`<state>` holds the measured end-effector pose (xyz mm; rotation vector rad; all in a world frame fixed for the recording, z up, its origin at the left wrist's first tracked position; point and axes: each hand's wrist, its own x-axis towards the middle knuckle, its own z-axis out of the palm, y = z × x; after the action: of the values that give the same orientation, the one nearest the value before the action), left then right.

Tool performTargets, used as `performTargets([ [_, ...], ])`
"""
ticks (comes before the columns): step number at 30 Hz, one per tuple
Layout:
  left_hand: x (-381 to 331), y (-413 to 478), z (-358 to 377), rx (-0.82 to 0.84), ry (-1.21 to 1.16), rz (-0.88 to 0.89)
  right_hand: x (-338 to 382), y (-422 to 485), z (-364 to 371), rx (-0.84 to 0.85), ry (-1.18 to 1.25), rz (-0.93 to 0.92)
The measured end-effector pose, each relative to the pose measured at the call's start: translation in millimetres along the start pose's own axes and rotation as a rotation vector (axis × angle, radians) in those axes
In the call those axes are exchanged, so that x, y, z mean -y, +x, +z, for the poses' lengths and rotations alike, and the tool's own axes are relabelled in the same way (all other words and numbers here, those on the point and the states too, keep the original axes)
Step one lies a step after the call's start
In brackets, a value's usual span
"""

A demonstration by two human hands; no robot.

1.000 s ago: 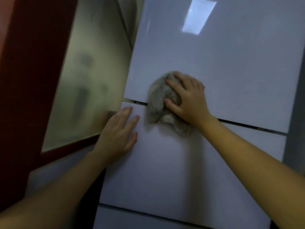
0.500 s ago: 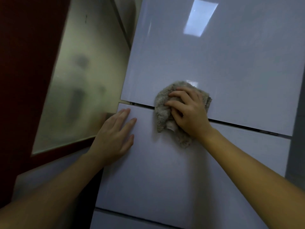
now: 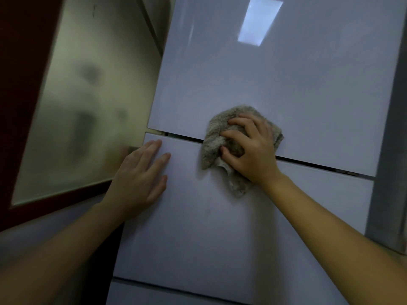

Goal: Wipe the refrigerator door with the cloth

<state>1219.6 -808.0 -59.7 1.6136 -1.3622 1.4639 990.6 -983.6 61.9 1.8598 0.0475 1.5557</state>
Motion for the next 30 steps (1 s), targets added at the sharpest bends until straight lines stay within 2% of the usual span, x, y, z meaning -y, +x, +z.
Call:
performTargets([
  [3,-2.7,0.4,2.7,-0.016,-0.008,-0.012,-18.0,-9.7,-13.1,0.041,-0.004,-0.070],
  [8,-10.8,7.2,4.2,-0.019,0.008,-0.029,-36.6,-33.0,-35.5,0.017,0.019,0.113],
  [12,-13.8,18.9,0.9,0.015,0.014,-0.033,-47.1,-63.9,-48.6,0.146,0.001,-0.033],
  [15,-19.5,30.0,0.4,-0.012,0.002,-0.056,-63.2,-76.7,-58.6,0.143,-0.035,-0.062],
  [22,-42.6,60.7,9.2,-0.126,-0.017,-0.056,-114.0,-83.9,-88.9,-0.040,-0.111,0.250],
  [30,-37.6,57.8,14.2,-0.157,0.009,-0.025,-117.0,-100.2,-92.8,-0.028,-0.159,0.305],
])
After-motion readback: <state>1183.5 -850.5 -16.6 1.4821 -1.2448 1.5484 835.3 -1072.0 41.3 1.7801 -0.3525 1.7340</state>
